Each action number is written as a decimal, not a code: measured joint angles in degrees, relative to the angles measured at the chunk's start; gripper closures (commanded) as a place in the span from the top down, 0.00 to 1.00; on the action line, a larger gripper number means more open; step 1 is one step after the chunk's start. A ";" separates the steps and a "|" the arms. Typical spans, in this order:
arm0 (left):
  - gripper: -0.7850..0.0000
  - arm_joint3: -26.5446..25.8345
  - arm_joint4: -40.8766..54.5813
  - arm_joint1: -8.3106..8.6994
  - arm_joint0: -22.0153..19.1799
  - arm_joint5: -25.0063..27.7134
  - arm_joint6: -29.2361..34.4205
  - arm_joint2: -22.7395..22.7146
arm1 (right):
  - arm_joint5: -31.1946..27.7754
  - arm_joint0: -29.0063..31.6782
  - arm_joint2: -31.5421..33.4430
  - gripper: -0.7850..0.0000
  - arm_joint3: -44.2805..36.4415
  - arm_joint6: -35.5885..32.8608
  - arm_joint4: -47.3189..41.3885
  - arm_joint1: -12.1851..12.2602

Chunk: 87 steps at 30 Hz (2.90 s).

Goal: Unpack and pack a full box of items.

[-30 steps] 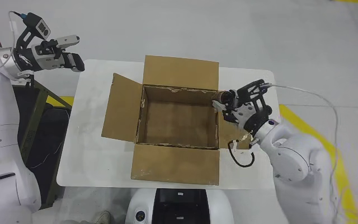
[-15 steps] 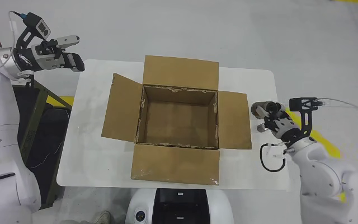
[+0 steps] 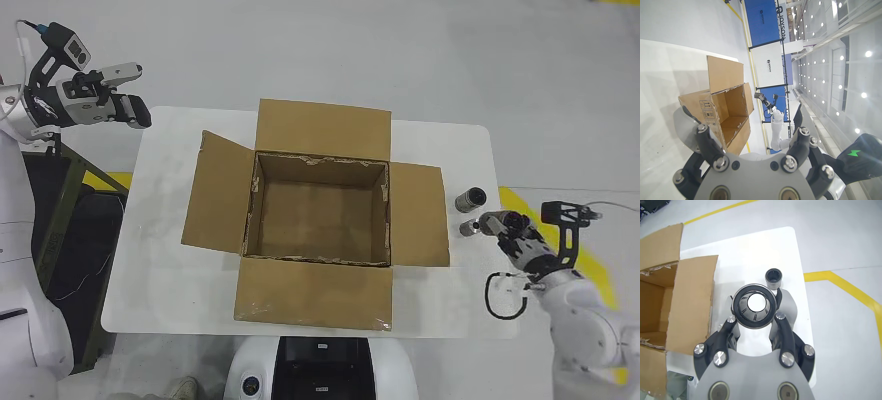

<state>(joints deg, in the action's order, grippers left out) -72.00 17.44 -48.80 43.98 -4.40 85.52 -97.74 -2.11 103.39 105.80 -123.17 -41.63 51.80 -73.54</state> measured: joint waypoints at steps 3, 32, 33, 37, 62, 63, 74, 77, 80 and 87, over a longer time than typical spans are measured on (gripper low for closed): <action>1.00 0.00 0.00 0.00 0.00 0.00 0.00 0.00 | -1.13 0.60 -0.82 0.00 1.19 -0.54 2.96 0.21; 1.00 0.00 0.00 0.00 0.00 0.00 0.00 0.00 | 3.56 -7.64 -10.66 0.08 19.77 1.64 10.22 0.46; 1.00 0.00 0.00 0.00 0.00 0.00 0.00 0.00 | 3.63 -7.77 -10.87 0.12 19.99 1.70 10.33 0.46; 1.00 0.00 0.00 0.00 0.00 0.00 0.00 0.00 | 3.90 -8.03 -11.74 0.33 20.64 1.89 10.89 0.50; 1.00 0.00 0.00 0.00 0.00 0.00 0.00 0.00 | 4.80 -0.90 -6.76 0.90 7.25 4.52 9.37 1.13; 1.00 0.00 0.00 0.00 0.00 0.00 0.00 0.00 | 4.68 -0.76 -6.36 0.91 6.71 4.68 9.33 1.17; 1.00 0.00 0.00 0.00 0.00 0.00 0.00 0.00 | 2.62 -1.86 -2.90 0.95 0.18 7.25 7.64 1.52; 1.00 0.00 0.00 0.00 0.00 0.00 0.00 0.00 | 1.72 -2.53 -3.45 0.95 -2.39 7.80 8.65 1.62; 1.00 0.00 0.00 0.00 0.00 0.00 0.00 0.00 | 0.96 -3.35 -4.70 0.96 -4.77 7.84 9.51 1.69; 1.00 0.00 0.00 0.00 0.00 0.00 0.00 0.00 | -1.36 -4.37 -6.89 0.98 -7.76 8.01 8.80 1.82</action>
<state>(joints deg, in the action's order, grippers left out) -72.00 17.44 -48.80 43.98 -4.40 85.52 -97.74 -3.46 99.02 98.91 -130.93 -33.61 60.60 -71.72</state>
